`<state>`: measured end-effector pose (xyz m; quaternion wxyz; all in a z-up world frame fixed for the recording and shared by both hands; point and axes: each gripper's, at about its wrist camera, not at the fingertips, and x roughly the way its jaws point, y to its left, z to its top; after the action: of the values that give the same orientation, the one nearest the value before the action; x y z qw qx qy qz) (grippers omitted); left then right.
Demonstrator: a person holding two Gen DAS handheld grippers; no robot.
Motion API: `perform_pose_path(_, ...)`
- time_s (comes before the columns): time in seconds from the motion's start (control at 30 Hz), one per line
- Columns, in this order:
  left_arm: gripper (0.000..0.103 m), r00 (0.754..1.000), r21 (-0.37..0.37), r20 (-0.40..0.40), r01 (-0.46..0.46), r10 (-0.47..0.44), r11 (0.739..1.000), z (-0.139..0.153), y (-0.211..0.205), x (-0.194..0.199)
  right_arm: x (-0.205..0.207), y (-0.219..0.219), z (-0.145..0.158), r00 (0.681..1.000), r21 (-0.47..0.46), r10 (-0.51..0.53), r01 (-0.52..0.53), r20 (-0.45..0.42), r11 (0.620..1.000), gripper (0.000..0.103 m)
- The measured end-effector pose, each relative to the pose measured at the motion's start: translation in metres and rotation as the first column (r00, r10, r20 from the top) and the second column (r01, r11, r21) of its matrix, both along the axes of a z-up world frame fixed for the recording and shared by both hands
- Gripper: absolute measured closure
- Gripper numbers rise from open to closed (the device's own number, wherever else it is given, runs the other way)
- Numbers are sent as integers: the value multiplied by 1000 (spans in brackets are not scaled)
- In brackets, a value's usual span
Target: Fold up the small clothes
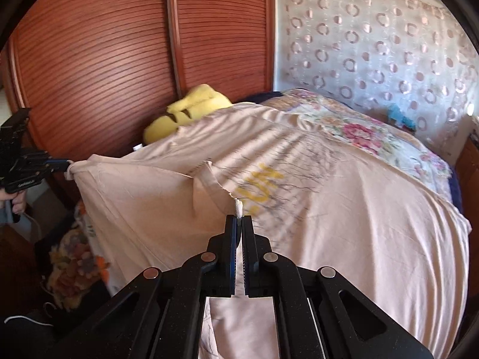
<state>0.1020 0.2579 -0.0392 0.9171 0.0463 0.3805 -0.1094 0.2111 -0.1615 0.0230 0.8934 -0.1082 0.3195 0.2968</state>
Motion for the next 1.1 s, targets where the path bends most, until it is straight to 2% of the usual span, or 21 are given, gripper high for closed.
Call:
perform_pose_path(0.23,100,995,-22,-97,36,-38,999,-28,0,-15,11,2,-36,989,-19,10,-12,-147,1000,100)
perform_pose_path(0.33,100,994,-28,-102,40,-42,999,-31,-1,-13,9,0,-43,990,-50,0,-7,-138,999,100)
perform_pose_path(0.4,100,997,-44,-74,31,-34,999,-24,2,-12,9,-5,-41,993,-53,-13,7,-114,999,100)
perform_pose_path(0.6,100,1000,-44,0,-10,10,999,-3,10,-9,0,-11,-27,999,0,-4,4,-52,1000,100)
perform_pose_path(0.63,99,1000,-45,3,-8,8,999,-1,9,-6,-4,-8,-27,999,-3,-4,4,-40,1000,97)
perform_pose_path(0.67,87,1000,-42,7,-2,2,999,1,6,-1,-8,-7,-26,1000,-8,-10,10,-26,1000,95)
perform_pose_path(0.7,60,1000,-42,12,1,0,999,2,2,5,-10,-8,-26,1000,-6,-10,10,-16,1000,94)
perform_pose_path(0.77,35,999,-48,41,-3,5,999,6,-7,16,-10,-11,-28,1000,-5,-14,14,-19,1000,89)
perform_pose_path(0.8,31,999,-55,51,1,2,999,9,-11,20,-9,-12,-29,1000,-12,-21,21,-20,1000,85)
perform_pose_path(0.9,28,996,-83,88,32,-25,996,19,-32,45,-4,-17,-28,999,-10,-25,25,-21,1000,83)
perform_pose_path(1.0,28,993,-97,108,60,-50,993,29,-53,72,9,-22,-21,999,0,-30,30,-20,1000,82)
perform_pose_path(1.1,28,991,-99,112,84,-73,992,37,-72,105,24,-23,-14,999,-19,-32,32,1,999,76)
